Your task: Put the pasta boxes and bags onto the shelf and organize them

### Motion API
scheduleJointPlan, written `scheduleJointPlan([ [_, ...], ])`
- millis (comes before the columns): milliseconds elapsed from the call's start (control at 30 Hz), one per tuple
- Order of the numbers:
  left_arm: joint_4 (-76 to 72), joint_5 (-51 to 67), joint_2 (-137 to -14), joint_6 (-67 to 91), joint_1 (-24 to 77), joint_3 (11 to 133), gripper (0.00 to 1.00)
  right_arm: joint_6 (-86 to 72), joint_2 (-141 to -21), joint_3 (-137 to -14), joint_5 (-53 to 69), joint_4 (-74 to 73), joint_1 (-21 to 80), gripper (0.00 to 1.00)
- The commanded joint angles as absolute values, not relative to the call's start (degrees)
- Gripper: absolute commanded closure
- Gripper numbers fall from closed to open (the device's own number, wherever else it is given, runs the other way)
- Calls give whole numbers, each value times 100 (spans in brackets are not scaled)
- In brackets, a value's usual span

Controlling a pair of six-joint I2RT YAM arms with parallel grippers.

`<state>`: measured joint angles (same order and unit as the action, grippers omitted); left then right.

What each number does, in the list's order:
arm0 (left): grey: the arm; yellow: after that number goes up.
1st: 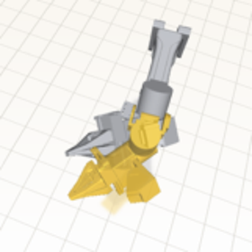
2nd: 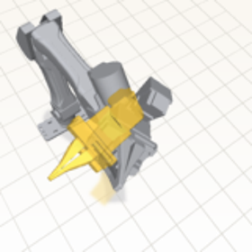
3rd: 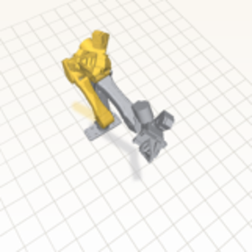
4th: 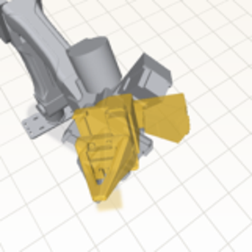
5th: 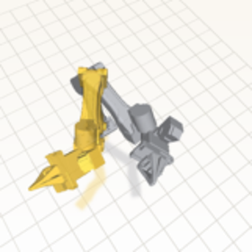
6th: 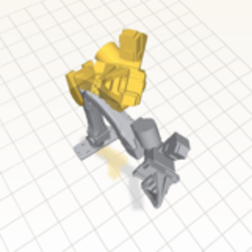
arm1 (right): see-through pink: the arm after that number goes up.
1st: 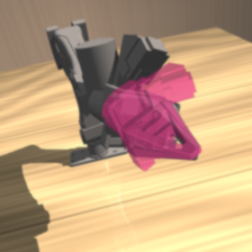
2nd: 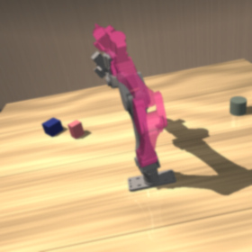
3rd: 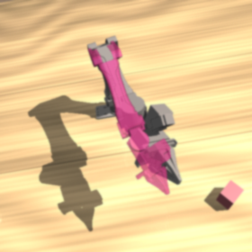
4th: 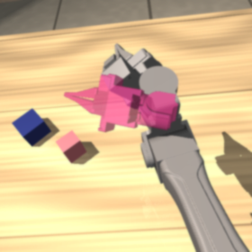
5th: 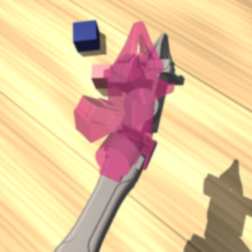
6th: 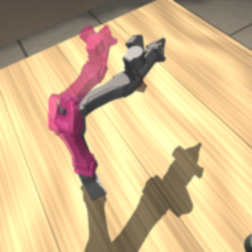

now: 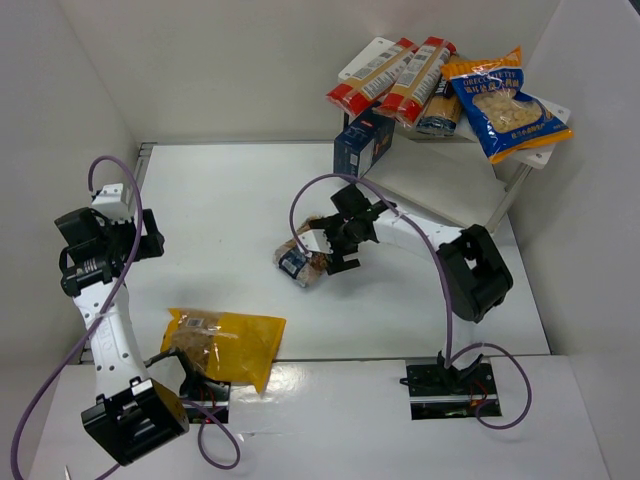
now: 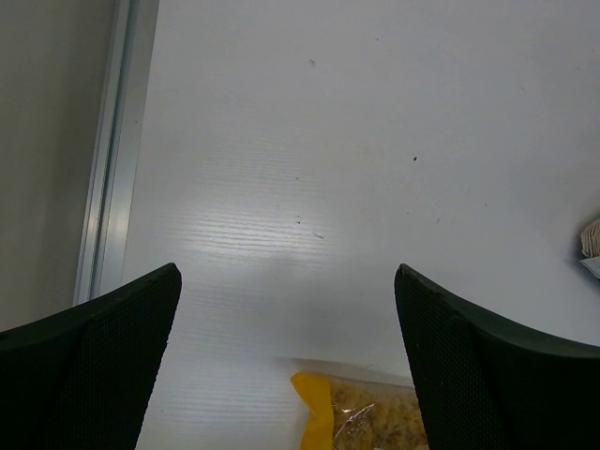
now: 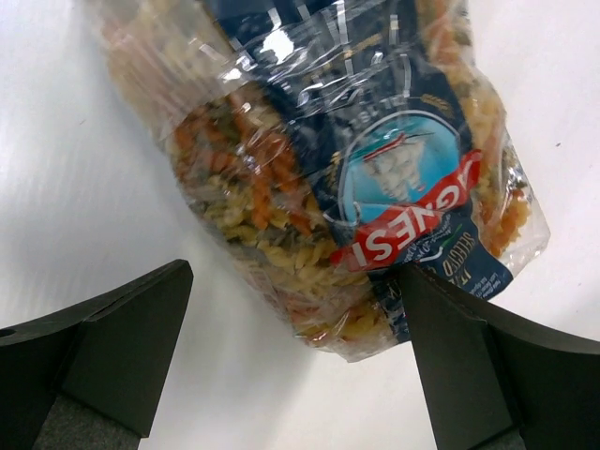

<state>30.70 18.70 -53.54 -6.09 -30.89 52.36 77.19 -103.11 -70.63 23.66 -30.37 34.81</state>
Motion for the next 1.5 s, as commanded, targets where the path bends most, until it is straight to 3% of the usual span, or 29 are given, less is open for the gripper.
scheduleJointPlan([
  [0, 2822, 1934, -5361, -773, -3111, 5151, 0, 7813, -10494, -7408, 2654, -2725, 3463, 0],
  [667, 2821, 1986, -5361, -773, -3111, 5150, 0, 7831, -11092, -7277, 2109, -2118, 3867, 0],
  [733, 2821, 1986, -5361, -773, -3111, 5150, 0, 7683, -11162, -7277, 2057, -2179, 3937, 10],
  [833, 2821, 1986, -5361, -773, -3111, 5150, 0, 7158, -11399, -7488, 1942, -2268, 4087, 86],
  [867, 2821, 1986, -5361, -773, -3111, 5150, 0, 6989, -11399, -7558, 1855, -2268, 4148, 100],
  [1000, 2821, 2091, -5300, -773, -3111, 5150, 0, 6268, -11383, -8155, 2003, -2934, 4148, 100],
  [1200, 2821, 2092, -5186, -773, -3111, 5150, 0, 4792, -10329, -8156, 2233, -3138, 4148, 100],
  [1467, 2874, 2214, -5080, -773, -3111, 5150, 0, 3508, -8834, -7260, -85, -2031, 4341, 100],
])
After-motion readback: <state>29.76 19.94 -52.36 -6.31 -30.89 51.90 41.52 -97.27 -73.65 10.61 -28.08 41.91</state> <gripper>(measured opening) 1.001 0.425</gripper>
